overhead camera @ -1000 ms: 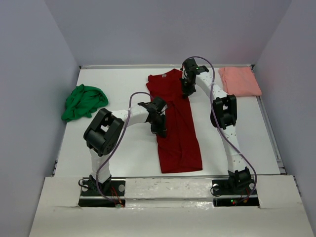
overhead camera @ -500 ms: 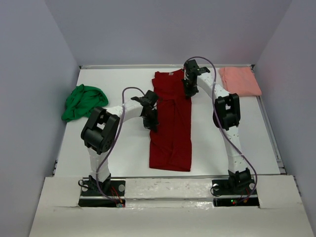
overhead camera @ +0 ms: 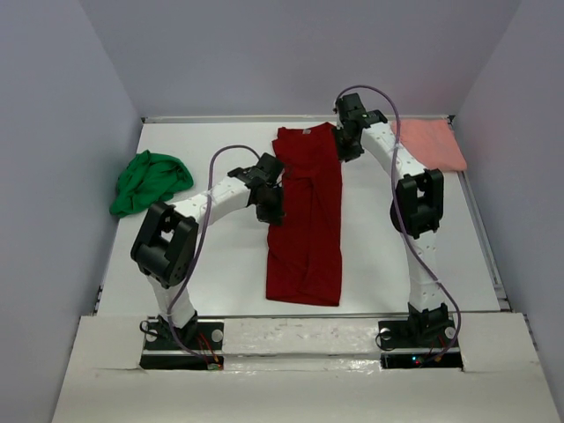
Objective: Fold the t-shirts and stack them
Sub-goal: Fold the tshirt
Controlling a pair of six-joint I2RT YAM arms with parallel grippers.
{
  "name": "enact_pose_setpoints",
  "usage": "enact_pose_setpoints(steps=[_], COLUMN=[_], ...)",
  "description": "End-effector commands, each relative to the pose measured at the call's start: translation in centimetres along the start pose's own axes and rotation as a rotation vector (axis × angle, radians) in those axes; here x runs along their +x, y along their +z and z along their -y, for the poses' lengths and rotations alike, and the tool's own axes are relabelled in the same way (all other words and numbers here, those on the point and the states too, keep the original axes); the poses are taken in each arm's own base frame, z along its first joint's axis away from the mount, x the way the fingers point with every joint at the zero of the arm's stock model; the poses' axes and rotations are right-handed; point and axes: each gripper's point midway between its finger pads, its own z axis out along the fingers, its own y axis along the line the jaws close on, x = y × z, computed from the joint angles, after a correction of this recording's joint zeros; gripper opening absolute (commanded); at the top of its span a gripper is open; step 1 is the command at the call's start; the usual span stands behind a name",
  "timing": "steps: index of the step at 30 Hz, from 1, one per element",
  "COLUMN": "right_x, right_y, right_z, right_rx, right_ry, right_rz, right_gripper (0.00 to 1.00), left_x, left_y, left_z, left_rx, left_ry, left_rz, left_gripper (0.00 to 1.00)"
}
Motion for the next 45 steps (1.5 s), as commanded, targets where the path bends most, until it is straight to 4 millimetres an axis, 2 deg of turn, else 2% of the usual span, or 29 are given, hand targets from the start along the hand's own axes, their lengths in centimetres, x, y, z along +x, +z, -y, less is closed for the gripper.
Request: enact_pose_setpoints(steps=[1,3,6,7,8,9,10,11,12,13,14,15,16,17,18,19,20,21,22,27,29,31,33,37,39,40,45], right_x=[-2.3,-1.5,0.6,1.5,3.3,4.1,4.3,5.4,7.8,8.6,9.8,12.6,13.2,14.1,16.0,16.7,17.4,18.6,20.3,25.3,27.0,28.0,29.8,31.8,32.3,33.1,33.9], right_y=[-4.7,-5.8,-8.4,-9.2,-10.8,-11.7,-12.5,-13.4,-15.0,-15.8,-16.6,-16.7,-19.0,-19.7,-19.9,-21.9,-22.4,-23.2,-23.6,-24.5,-23.9,-24.1,-23.2,-21.1,-20.5,-19.7,-17.7], right_z=[0.4,0.4,-0.4,-1.4,-2.7,-3.2,-3.8,-4.5,-5.3,-5.7,-6.2,-7.2,-7.7,-7.8,-8.3,-8.4,-8.4,-9.0,-9.0,-9.8,-9.8,-9.9,-10.3,-9.4,-9.6,-9.9,-9.5], right_rx=[0.003,-0.001,-0.075,-0.140,-0.237,-0.280,-0.327,-0.376,-0.448,-0.486,-0.527,-0.582,-0.621,-0.637,-0.650,-0.672,-0.679,-0.719,-0.736,-0.812,-0.803,-0.827,-0.824,-0.731,-0.734,-0.728,-0.634], right_ry=[0.050,0.079,0.135,0.146,0.168,0.181,0.191,0.209,0.212,0.222,0.245,0.250,0.259,0.268,0.267,0.263,0.293,0.288,0.313,0.340,0.364,0.381,0.377,0.392,0.400,0.396,0.388], right_rz=[0.101,0.094,0.121,0.124,0.138,0.149,0.179,0.175,0.158,0.164,0.152,0.088,0.120,0.123,0.097,0.129,0.126,0.108,0.093,0.047,0.017,0.001,-0.048,-0.061,-0.069,-0.086,-0.096], right_gripper=[0.28,0.29,0.43,0.52,0.55,0.57,0.59,0.60,0.60,0.60,0.60,0.60,0.60,0.60,0.60,0.60,0.61,0.61,0.62,0.63,0.64,0.65,0.65,0.67,0.67,0.67,0.67], left_x=[-0.1,-0.4,-0.6,-0.8,-0.8,-0.9,-1.4,-1.5,-1.2,-1.5,-1.1,-0.1,0.5,1.1,2.1,2.6,2.9,4.3,4.8,7.4,8.0,9.5,10.5,12.0,12.3,12.3,13.0], left_y=[-2.7,-3.5,-4.5,-4.9,-5.5,-5.9,-6.7,-7.1,-7.7,-8.3,-8.5,-8.3,-8.4,-8.3,-8.0,-7.8,-7.7,-7.6,-7.7,-9.0,-9.1,-8.9,-8.5,-7.7,-7.5,-7.3,-6.1], left_z=[1.2,0.8,-0.2,-0.6,-0.9,-1.2,-1.8,-2.2,-2.9,-3.8,-4.1,-4.3,-4.0,-3.9,-4.0,-4.2,-3.8,-3.6,-3.3,-1.9,-2.0,-1.7,-2.0,-2.5,-2.7,-2.9,-3.7], left_rx=[0.024,0.001,-0.022,-0.008,0.021,0.048,0.113,0.152,0.183,0.226,0.254,0.283,0.315,0.328,0.336,0.329,0.341,0.368,0.391,0.504,0.515,0.554,0.562,0.557,0.548,0.536,0.476], left_ry=[0.027,0.037,0.053,0.058,0.063,0.056,0.036,0.029,0.010,-0.026,-0.034,-0.040,-0.047,-0.056,-0.076,-0.101,-0.141,-0.155,-0.164,-0.177,-0.176,-0.194,-0.201,-0.214,-0.215,-0.220,-0.231], left_rz=[0.051,0.068,0.095,0.100,0.125,0.134,0.139,0.151,0.167,0.167,0.161,0.142,0.124,0.110,0.091,0.084,0.084,0.067,0.065,0.099,0.097,0.064,0.050,0.031,0.030,0.034,0.018], left_gripper=[0.00,0.00,0.00,0.00,0.00,0.02,0.09,0.11,0.13,0.14,0.14,0.14,0.15,0.15,0.15,0.14,0.14,0.14,0.14,0.14,0.15,0.15,0.15,0.18,0.20,0.20,0.21])
